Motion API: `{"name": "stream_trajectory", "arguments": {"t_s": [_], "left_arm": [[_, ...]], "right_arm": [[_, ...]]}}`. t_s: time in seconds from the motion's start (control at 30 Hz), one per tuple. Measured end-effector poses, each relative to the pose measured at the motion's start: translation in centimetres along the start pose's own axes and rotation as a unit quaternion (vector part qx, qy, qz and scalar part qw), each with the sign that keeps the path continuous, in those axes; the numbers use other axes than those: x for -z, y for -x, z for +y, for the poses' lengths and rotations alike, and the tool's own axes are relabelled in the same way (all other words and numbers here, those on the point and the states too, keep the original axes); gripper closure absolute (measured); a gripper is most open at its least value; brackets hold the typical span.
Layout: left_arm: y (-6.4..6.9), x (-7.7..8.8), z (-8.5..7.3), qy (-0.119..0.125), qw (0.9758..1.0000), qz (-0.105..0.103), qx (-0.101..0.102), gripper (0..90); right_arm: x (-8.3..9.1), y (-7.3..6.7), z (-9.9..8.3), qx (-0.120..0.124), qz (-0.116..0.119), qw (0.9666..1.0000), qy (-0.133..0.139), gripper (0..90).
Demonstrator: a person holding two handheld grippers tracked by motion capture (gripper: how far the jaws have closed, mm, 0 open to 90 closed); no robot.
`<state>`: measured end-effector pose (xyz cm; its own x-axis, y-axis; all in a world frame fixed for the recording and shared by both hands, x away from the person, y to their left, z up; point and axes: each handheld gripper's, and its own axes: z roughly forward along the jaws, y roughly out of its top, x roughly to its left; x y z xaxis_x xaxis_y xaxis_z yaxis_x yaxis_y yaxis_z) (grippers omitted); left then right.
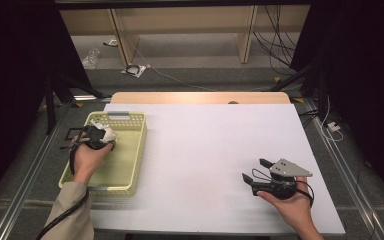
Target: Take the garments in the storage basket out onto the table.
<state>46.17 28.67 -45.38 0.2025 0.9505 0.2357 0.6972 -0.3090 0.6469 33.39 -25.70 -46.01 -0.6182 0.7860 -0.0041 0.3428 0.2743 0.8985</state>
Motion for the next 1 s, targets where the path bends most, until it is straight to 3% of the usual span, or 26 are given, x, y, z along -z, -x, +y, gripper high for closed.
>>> {"name": "stream_trajectory", "arguments": {"t_s": [0.4, 1.0], "left_arm": [[0.4, 1.6, 0.0, 0.045, 0.9990, 0.006, 0.005, 51.5], [2.3, 3.9, 0.3, 0.090, 0.9952, 0.011, -0.038, 51.4]], "right_arm": [[0.0, 0.0, 0.0, 0.000, -0.002, 1.0000, -0.002, 19.6], [0.1, 0.1, 0.0, 0.005, -0.001, 1.0000, -0.002, 19.7]]}}
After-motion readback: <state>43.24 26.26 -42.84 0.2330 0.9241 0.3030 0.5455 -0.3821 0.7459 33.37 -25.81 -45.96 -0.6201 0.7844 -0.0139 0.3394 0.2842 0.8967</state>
